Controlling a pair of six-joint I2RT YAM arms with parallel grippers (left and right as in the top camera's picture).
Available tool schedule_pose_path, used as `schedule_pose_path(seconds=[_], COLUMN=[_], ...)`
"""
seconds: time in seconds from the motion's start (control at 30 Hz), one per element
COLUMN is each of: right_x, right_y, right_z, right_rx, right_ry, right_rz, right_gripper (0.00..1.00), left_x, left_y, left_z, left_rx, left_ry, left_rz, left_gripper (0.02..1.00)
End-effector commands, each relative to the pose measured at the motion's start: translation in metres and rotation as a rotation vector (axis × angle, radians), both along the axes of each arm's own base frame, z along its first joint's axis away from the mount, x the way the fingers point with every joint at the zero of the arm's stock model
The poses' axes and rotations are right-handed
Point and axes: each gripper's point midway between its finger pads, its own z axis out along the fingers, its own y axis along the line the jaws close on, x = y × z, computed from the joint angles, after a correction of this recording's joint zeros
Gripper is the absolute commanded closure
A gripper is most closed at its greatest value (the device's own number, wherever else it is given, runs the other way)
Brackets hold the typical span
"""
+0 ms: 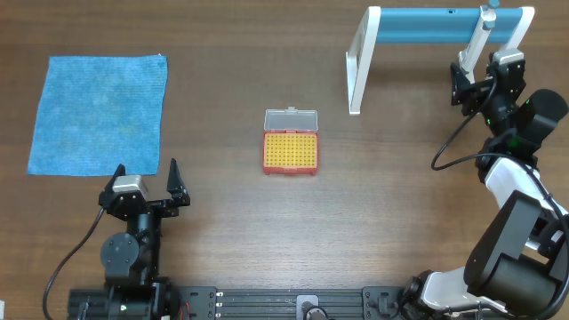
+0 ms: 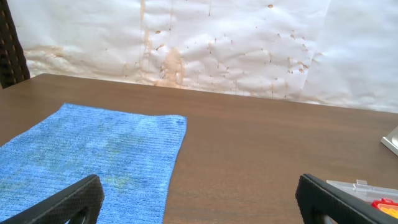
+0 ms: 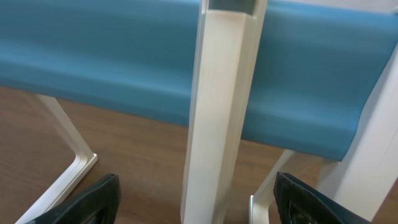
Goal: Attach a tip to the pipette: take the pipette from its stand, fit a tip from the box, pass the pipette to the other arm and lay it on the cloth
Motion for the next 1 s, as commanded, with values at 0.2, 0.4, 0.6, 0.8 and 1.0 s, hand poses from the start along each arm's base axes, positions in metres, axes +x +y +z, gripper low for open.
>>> schedule_pose_path(seconds=[0.2, 0.4, 0.6, 0.8, 1.0], right_x=[0.020, 0.032, 0.032, 0.032, 0.032], right_y=[-0.008, -0.010, -0.010, -0.009, -0.010], right_z=[0.007, -0.004, -0.005, -0.006, -0.006], right_rx=[0.015, 0.022, 0.023, 0.025, 0.025], right_ry=[0.007, 0.031, 0.034, 0.038, 0.038], right_rz=[-0.056, -0.069, -0.069, -0.069, -0.069], right_gripper=[0.191, 0.209, 0.375, 0.608, 0.781], left_x=[0.000, 0.000, 0.000, 0.000, 0.000], left_y=[0.000, 0.000, 0.000, 0.000, 0.000], left_z=[-0.001, -0.001, -0.001, -0.001, -0.001], left_rx=[-0.009, -0.009, -0.009, -0.009, -0.009], left_ry=[0.002, 0.002, 0.002, 0.002, 0.002], left_rz=[0.003, 0.003, 0.003, 0.003, 0.003], left_gripper=[0.020, 0.020, 0.020, 0.020, 0.020])
